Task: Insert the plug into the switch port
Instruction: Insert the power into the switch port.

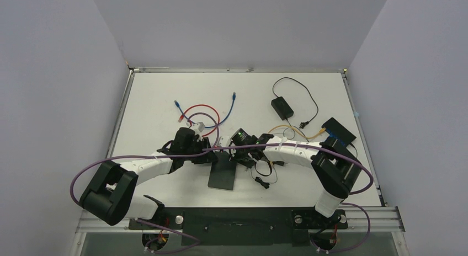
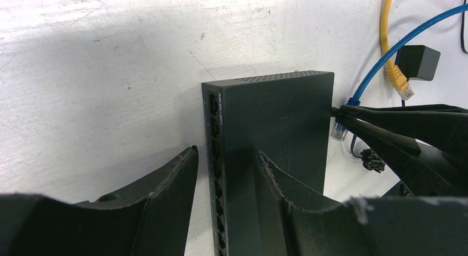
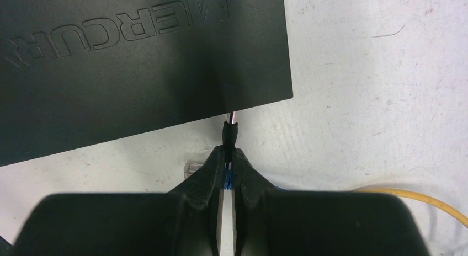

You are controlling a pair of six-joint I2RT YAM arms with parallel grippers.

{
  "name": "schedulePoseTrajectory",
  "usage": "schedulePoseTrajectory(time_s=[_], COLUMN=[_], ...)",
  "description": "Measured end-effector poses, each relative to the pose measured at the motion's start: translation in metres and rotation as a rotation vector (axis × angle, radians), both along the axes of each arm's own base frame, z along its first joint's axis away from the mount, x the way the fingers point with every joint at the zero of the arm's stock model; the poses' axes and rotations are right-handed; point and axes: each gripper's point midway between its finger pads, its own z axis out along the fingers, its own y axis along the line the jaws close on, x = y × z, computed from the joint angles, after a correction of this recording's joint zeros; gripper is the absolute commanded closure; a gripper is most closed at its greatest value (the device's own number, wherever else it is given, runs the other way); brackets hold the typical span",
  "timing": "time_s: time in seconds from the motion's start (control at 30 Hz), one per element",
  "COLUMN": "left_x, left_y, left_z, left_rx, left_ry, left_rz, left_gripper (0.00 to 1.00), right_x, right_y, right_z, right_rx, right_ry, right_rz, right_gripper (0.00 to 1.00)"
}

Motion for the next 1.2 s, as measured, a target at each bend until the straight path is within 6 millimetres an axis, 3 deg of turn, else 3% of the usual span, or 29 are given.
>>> schedulePoseTrajectory(time_s=[1.2], left_x=[0.0004], left_y=[-0.0072], left_z=[-0.0027], left_rx=[-0.016], left_ry=[0.021], left_rz=[-0.032], left_gripper=[0.61], right_x=[0.0054], right_y=[0.0014], right_z=[-0.0017], right_rx=[-0.006], right_ry=[-0.021], right_rz=[0.003], right_gripper=[1.00])
